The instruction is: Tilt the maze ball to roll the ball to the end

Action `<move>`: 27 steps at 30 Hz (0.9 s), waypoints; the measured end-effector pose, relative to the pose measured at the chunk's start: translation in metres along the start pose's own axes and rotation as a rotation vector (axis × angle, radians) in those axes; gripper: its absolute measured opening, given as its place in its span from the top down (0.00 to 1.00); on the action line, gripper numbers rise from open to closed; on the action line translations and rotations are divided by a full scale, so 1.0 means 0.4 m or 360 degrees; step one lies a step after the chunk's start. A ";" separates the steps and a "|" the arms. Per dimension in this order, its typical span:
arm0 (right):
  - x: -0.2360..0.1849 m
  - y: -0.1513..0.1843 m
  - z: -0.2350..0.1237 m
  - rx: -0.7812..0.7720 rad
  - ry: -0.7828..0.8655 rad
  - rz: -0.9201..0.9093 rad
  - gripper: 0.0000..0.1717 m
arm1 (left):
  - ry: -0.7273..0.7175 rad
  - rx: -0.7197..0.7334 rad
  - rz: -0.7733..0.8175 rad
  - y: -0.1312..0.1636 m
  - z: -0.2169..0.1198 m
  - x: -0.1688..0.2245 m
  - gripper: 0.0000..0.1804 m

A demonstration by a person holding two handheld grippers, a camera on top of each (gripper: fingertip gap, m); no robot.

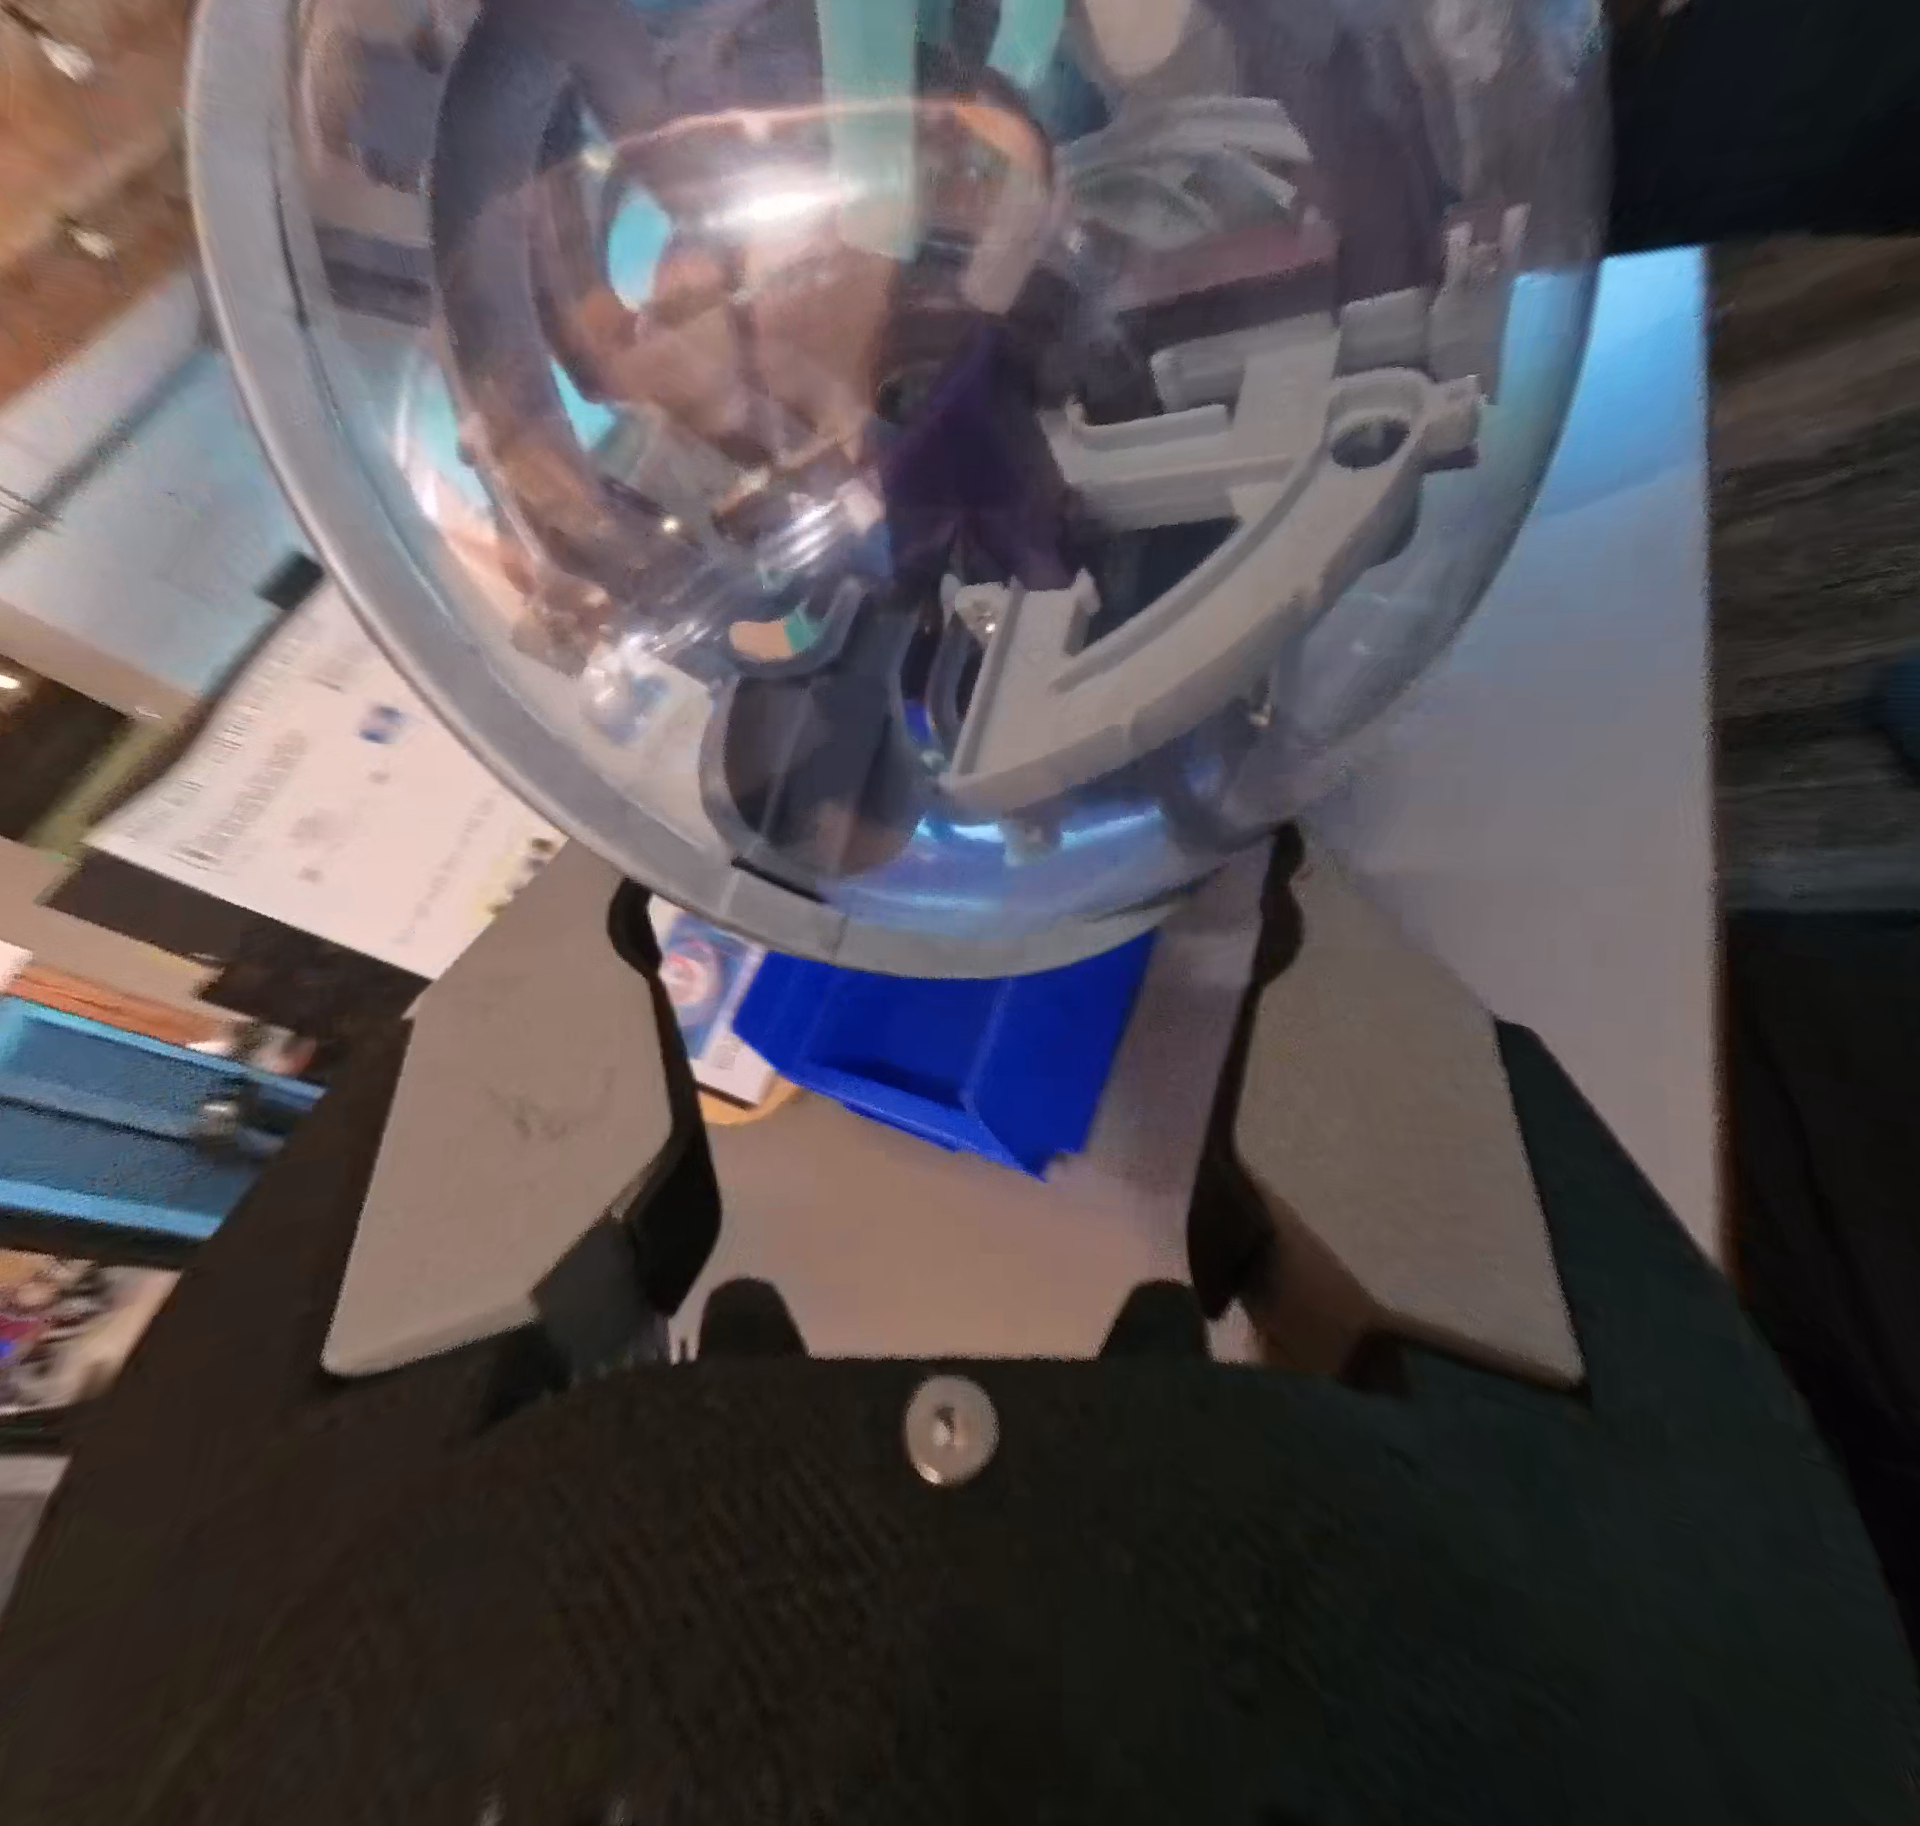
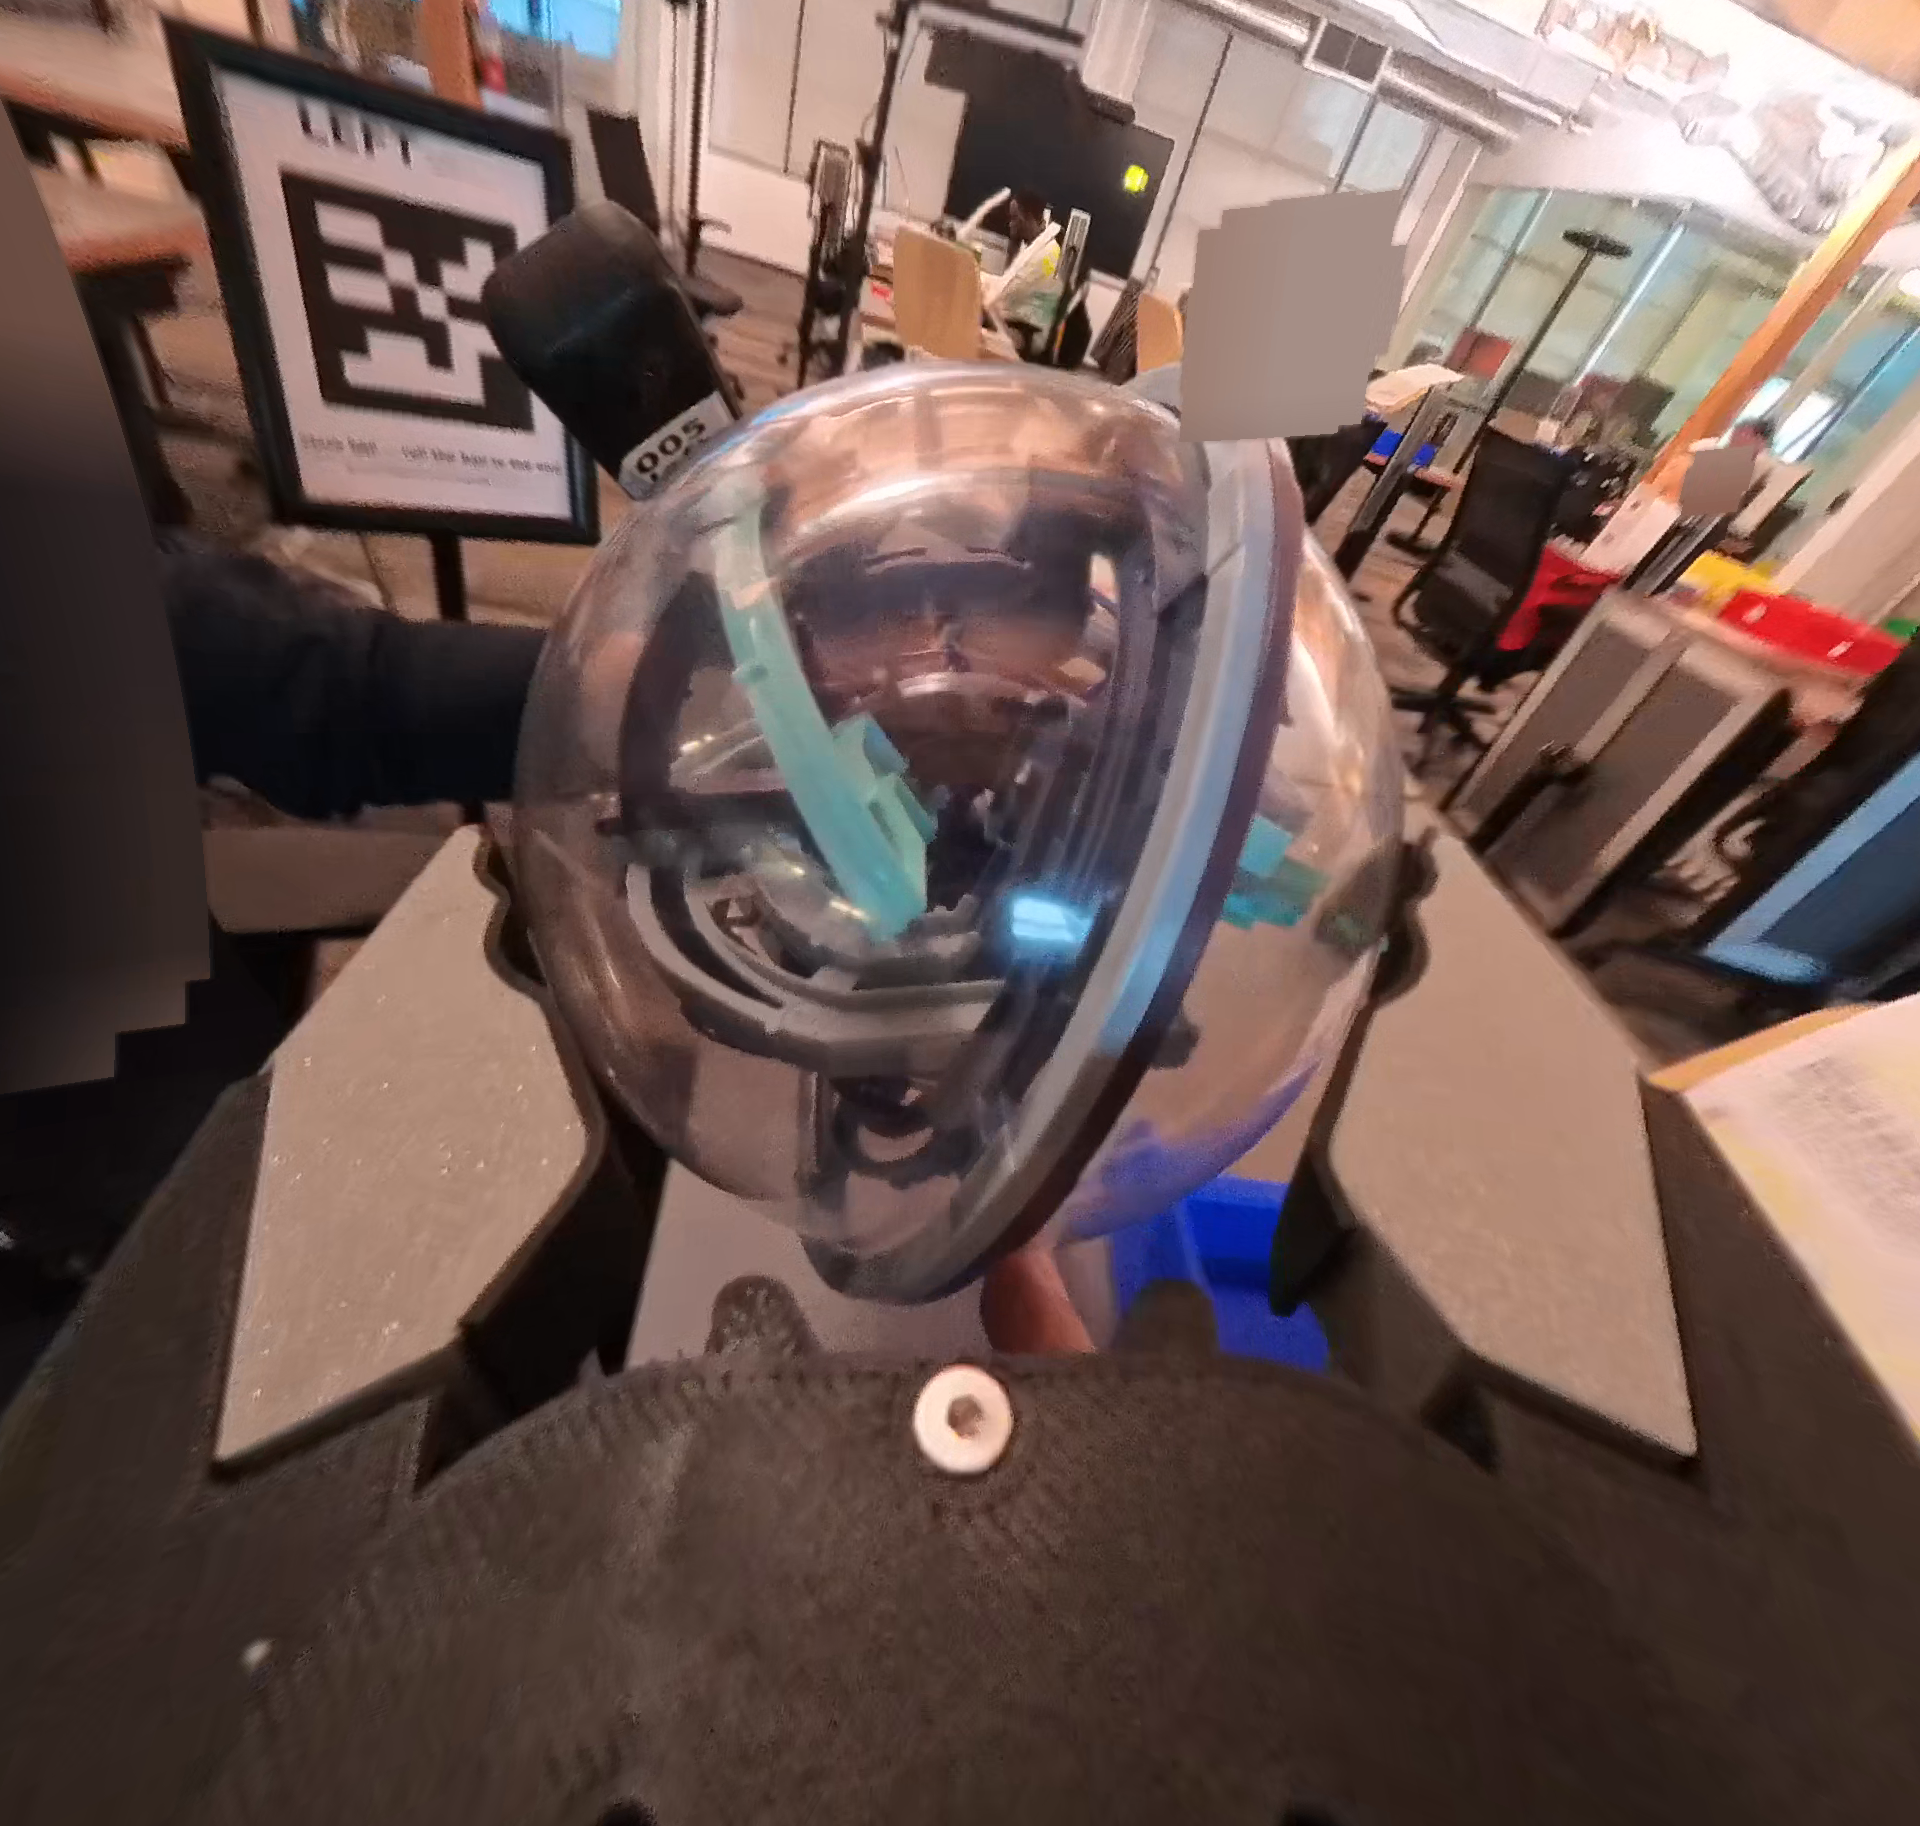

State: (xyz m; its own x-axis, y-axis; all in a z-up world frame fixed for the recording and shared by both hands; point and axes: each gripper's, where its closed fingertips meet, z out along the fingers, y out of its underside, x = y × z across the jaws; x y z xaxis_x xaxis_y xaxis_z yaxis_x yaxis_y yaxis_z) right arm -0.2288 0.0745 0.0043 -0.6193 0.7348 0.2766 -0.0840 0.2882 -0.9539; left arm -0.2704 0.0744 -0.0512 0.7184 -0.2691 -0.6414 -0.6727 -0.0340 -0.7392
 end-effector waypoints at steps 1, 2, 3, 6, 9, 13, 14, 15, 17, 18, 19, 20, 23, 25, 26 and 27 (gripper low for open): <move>-0.005 0.030 0.007 0.0026 -0.0012 0.0096 0.09 | 0.0056 -0.0017 -0.0057 0.024 0.000 0.022 0.36; -0.010 0.065 0.016 0.0049 -0.0028 0.0203 0.09 | 0.0114 -0.0034 -0.0124 0.050 -0.001 0.047 0.36; -0.018 0.101 0.026 0.0074 -0.0045 0.0316 0.09 | 0.0172 -0.0045 -0.0203 0.078 -0.003 0.074 0.36; -0.049 0.221 0.068 0.0116 -0.0108 0.0654 0.09 | 0.0324 -0.0048 -0.0459 0.168 -0.017 0.158 0.36; -0.079 0.340 0.118 0.0111 -0.0156 0.0924 0.09 | 0.0431 -0.0081 -0.0687 0.266 -0.028 0.232 0.35; -0.104 0.455 0.169 0.0037 -0.0213 0.1148 0.09 | 0.0529 -0.0130 -0.0927 0.360 -0.035 0.295 0.36; -0.109 0.471 0.178 0.0017 -0.0217 0.1142 0.09 | 0.0533 -0.0142 -0.0940 0.374 -0.037 0.303 0.37; -0.114 0.484 0.185 -0.0009 -0.0221 0.1124 0.09 | 0.0535 -0.0153 -0.0945 0.386 -0.038 0.309 0.36; -0.123 0.507 0.194 -0.0063 -0.0228 0.1093 0.09 | 0.0536 -0.0177 -0.0946 0.404 -0.039 0.320 0.36; -0.125 0.519 0.197 -0.0087 -0.0233 0.1085 0.09 | 0.0546 -0.0194 -0.0955 0.414 -0.038 0.327 0.36; -0.126 0.531 0.199 -0.0112 -0.0233 0.1084 0.09 | 0.0567 -0.0216 -0.0975 0.424 -0.038 0.334 0.36; -0.124 0.537 0.201 -0.0111 -0.0233 0.1100 0.10 | 0.0582 -0.0226 -0.0999 0.431 -0.036 0.338 0.36; -0.109 0.526 0.197 0.0002 -0.0209 0.1049 0.12 | 0.0591 -0.0184 -0.1043 0.428 -0.033 0.332 0.36; -0.100 0.513 0.186 0.0074 -0.0172 0.0906 0.13 | 0.0589 -0.0163 -0.1024 0.423 -0.031 0.330 0.36; -0.098 0.505 0.180 0.0108 -0.0160 0.0833 0.14 | 0.0588 -0.0150 -0.1011 0.421 -0.031 0.329 0.36; -0.098 0.500 0.175 0.0131 -0.0157 0.0776 0.14 | 0.0590 -0.0138 -0.0993 0.420 -0.031 0.329 0.36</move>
State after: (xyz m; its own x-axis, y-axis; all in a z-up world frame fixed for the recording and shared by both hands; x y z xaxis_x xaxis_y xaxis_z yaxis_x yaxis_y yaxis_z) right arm -0.2760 0.0601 -0.2053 -0.6724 0.7092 -0.2119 0.1744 -0.1264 -0.9765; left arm -0.2911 0.0215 -0.2571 0.8758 -0.4824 0.0166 -0.1805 -0.3592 -0.9156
